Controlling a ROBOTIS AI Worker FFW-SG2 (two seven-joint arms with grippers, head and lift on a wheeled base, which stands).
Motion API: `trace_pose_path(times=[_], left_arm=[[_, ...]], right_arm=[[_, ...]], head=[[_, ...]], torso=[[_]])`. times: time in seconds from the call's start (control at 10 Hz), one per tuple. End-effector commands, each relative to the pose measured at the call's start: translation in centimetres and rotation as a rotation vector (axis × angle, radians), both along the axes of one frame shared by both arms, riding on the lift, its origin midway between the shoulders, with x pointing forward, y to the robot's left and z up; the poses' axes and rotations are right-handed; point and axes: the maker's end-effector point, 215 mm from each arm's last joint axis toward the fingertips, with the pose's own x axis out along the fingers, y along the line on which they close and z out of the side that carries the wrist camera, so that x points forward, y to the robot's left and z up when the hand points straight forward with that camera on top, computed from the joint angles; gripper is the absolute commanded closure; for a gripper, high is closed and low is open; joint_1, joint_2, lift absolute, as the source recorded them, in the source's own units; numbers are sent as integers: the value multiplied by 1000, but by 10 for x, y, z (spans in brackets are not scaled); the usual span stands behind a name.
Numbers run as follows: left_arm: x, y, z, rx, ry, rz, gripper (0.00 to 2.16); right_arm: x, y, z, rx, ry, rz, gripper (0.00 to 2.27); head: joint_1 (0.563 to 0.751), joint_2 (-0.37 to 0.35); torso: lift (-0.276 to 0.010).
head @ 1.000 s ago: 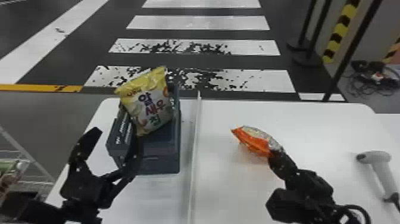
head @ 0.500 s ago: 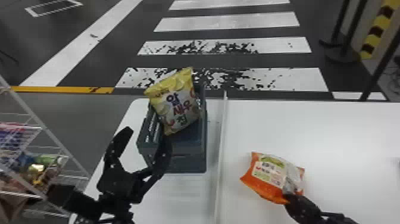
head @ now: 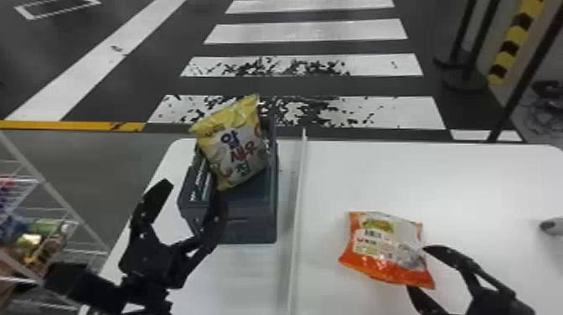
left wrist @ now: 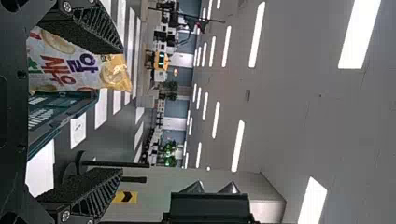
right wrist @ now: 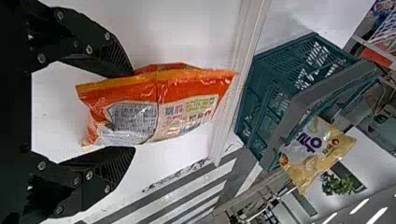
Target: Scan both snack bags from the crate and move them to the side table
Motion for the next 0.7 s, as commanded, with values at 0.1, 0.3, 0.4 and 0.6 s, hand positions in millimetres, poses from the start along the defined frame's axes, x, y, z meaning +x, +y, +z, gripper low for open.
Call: trace_pose_path(times=[0.1, 0.3, 0.4, 0.6], left_arm=[[0, 1, 0, -2, 0, 1, 100], [0, 0, -1, -2, 1, 0, 100], [0, 1, -1, -1, 1, -1, 100], [0, 1, -3, -1, 6, 1, 100]], right_arm=[[16, -43, 20, 105, 32, -101, 49], [25, -70, 55, 324, 80, -172, 56], [27, -80, 64, 383, 98, -187, 56], [24, -87, 58, 445, 183, -206, 49]], head=[[695, 86], [695, 33], [695, 11], [695, -14]], torso=[[-99], [-99], [-99], [-99]])
